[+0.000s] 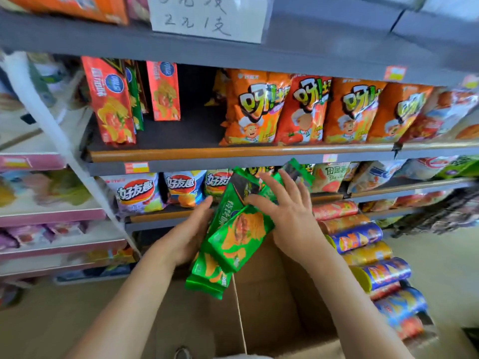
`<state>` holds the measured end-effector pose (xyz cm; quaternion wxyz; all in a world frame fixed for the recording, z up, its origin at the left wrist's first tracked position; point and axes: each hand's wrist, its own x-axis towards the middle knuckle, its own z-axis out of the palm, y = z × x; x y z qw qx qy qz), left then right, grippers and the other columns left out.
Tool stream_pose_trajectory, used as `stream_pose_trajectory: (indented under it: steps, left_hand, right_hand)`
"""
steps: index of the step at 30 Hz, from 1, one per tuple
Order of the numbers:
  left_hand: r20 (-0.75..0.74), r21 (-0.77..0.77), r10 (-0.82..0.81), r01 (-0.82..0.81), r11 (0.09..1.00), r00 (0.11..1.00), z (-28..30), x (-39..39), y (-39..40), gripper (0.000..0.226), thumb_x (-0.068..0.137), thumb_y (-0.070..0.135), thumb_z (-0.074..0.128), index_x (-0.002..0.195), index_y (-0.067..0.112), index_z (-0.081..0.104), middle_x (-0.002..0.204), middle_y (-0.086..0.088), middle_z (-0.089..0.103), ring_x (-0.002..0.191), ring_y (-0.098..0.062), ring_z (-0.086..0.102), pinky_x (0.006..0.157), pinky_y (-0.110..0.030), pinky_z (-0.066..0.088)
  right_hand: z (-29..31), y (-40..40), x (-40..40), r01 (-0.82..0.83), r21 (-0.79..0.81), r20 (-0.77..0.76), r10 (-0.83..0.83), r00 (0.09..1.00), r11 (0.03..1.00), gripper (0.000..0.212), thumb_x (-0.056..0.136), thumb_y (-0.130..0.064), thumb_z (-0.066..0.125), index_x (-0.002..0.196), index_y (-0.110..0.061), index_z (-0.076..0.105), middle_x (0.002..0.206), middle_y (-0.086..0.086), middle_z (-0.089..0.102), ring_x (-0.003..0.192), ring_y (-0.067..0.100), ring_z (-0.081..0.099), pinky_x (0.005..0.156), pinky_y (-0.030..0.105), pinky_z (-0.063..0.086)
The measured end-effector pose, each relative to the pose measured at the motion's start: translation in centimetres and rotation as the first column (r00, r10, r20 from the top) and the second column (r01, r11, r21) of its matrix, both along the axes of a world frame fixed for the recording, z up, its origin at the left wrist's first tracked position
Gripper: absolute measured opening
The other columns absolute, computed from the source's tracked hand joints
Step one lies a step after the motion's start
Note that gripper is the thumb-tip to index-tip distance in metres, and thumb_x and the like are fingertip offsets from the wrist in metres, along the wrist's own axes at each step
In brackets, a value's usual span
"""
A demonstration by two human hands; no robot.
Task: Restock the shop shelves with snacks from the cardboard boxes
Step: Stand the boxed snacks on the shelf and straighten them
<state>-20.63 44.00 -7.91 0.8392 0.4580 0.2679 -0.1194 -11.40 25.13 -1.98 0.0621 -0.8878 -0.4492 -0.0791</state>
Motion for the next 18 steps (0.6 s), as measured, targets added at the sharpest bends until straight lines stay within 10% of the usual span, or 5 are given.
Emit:
stream_pose_trajectory:
  steps: [6,11,14,18]
  left_hand:
    - [-0.003,-0.106,-0.116,0.115,0.988,0.993,-0.3,-0.8,-0.7,0.074,0.074,0.057,0.058,0.131,0.011,0.060,0.120,-0.017,0.070,0.112,-0.031,0.067,0.106,-0.048,0.045]
    - [0.050,-0.135,0.004,0.002,0.991,0.999,-1.2,-1.4,-0.3,0.081,0.044,0.057,0.091,0.110,0.012,0.072,0.097,-0.012,0.077,0.083,-0.023,0.075,0.069,-0.033,0.057]
    - [0.039,-0.153,0.045,-0.038,0.987,0.998,-1.1,-1.6,-0.5,0.075,0.067,0.047,0.080,0.130,0.010,0.060,0.107,-0.013,0.075,0.092,-0.025,0.073,0.081,-0.039,0.052]
    - [0.185,-0.068,0.064,-0.052,0.996,0.981,-0.8,-1.6,-0.7,0.094,0.051,0.046,0.083,0.135,0.014,0.054,0.115,-0.012,0.073,0.098,-0.026,0.072,0.076,-0.036,0.058]
  right_hand:
    - [-1.5,2.7,-2.2,-0.110,0.014,0.112,0.107,0.988,0.994,0.078,0.070,-0.015,0.081,0.138,-0.037,0.051,0.160,0.005,0.032,0.147,0.040,0.025,0.111,0.067,0.026]
    - [-3.2,2.3,-2.1,0.234,0.398,-0.346,-0.091,0.934,0.887,0.062,0.093,-0.016,0.060,0.148,-0.030,0.033,0.153,0.007,0.033,0.135,0.030,0.044,0.103,0.051,0.046]
    - [-2.9,2.6,-3.2,0.634,0.423,-0.832,0.000,0.555,0.647,0.024,0.100,-0.033,0.052,0.124,-0.033,0.052,0.128,0.001,0.061,0.111,0.013,0.061,0.099,0.042,0.049]
    - [-2.8,3.8,-5.6,0.763,0.162,-0.964,0.266,-0.013,0.625,0.032,0.096,-0.047,0.057,0.125,-0.034,0.055,0.114,0.001,0.074,0.106,0.022,0.070,0.104,0.049,0.048]
